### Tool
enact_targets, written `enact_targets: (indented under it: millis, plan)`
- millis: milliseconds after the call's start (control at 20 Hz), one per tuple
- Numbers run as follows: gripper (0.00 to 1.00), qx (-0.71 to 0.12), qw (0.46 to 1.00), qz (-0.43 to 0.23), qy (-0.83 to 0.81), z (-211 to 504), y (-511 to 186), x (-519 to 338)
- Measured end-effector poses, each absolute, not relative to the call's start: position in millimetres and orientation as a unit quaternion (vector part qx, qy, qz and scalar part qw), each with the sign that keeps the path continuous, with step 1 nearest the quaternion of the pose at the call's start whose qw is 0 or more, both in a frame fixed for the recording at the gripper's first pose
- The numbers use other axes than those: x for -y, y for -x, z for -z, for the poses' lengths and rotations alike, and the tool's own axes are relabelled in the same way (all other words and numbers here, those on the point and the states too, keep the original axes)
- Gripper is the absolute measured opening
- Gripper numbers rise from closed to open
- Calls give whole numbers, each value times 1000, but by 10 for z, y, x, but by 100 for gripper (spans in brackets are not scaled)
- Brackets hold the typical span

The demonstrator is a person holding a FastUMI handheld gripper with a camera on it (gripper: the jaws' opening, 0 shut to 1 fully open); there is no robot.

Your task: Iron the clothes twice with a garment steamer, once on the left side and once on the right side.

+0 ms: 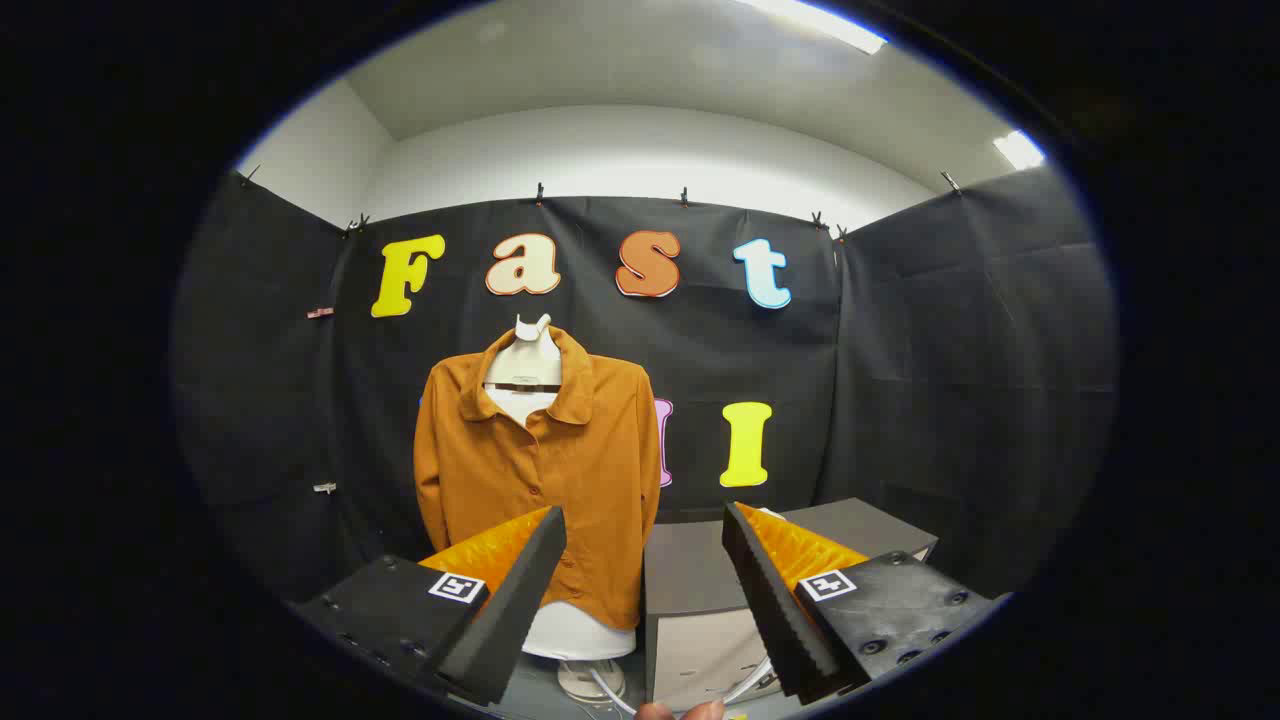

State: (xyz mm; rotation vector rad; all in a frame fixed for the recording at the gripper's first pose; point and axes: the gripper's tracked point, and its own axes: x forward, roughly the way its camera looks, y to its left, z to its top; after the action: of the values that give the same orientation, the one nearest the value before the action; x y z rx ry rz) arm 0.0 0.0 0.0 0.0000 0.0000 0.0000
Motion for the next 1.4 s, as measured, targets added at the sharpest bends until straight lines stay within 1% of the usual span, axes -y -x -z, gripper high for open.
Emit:
enact_targets:
  millis: [350, 800, 1300, 1400]
  plan:
    - [98, -4, 1000, 10, 3, 52, -14, -214]
    - [98, -11, 1000, 9, 5, 102, -66, -136]
    - [98, -21, 1000, 4, 9, 33, -250, 257]
    - [98, -30, 1000, -8, 0, 12, -354, 362]
